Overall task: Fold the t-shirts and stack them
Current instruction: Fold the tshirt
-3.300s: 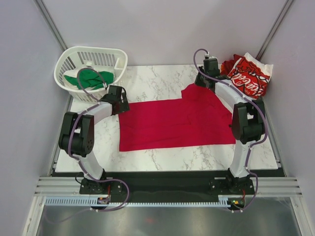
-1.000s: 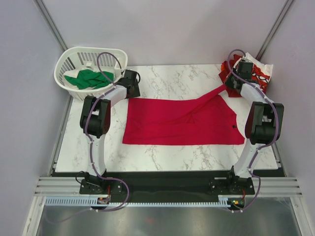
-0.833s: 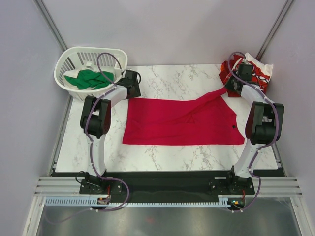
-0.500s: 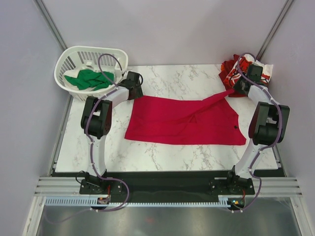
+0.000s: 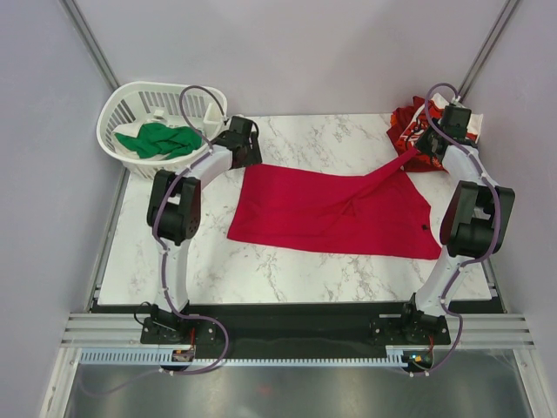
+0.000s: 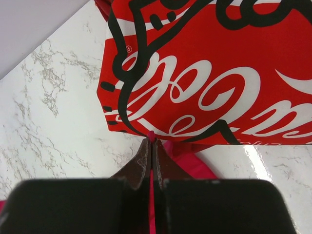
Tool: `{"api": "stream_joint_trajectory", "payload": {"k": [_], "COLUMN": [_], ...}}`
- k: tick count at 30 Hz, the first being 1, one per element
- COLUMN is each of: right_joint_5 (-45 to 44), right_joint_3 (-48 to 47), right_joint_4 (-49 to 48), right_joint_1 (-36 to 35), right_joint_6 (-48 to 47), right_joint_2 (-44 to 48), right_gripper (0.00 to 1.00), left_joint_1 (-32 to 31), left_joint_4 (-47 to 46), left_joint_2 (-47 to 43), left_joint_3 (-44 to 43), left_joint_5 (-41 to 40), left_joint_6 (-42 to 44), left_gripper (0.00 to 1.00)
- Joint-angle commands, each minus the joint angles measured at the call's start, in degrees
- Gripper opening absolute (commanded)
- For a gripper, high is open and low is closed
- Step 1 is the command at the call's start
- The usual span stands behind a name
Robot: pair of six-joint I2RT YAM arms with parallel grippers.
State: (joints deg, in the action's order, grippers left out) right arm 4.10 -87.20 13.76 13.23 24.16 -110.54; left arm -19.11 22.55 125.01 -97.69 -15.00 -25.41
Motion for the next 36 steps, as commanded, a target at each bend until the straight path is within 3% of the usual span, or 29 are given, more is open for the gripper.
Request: {"api": "stream_joint_trajectory", "payload": {"k": [1, 19, 28, 31, 36], "right_joint_5": [1.53, 4.16, 4.6, 5.21, 8.2], "right_joint_3": [-0.69, 1.15, 1.77, 2.03, -0.86], "right_joint_4": [-1.54, -3.21, -4.18, -4.79, -4.71], "right_joint_1": [0.21, 0.12, 0.04, -0.4, -4.0], "right_joint_6": [-0.43, 0.71, 1.06, 0.97, -0.17], "right_joint_2": [-0.02, -0.2, -1.25, -2.39, -4.42], "right_gripper": [0.0, 0.0, 0.0, 0.0, 0.0], "left_joint_1": [-0.4, -0.31, -0.13, -0.13, -0.05], "left_joint_4": [-0.75, -0.66, -0.75, -0.75, -0.75], "left_joint_2": [0.85, 11.13, 11.04, 11.31, 9.73], "left_joint_3": [-3.82, -10.76, -10.5, -10.85, -10.94], "left_joint_5": [1.91, 2.96, 4.1, 4.28, 3.94], "left_joint_6": [1.41, 1.5, 1.06, 1.33, 3.08], "left_gripper": [0.8, 0.64, 0.31, 0.06, 0.02]}}
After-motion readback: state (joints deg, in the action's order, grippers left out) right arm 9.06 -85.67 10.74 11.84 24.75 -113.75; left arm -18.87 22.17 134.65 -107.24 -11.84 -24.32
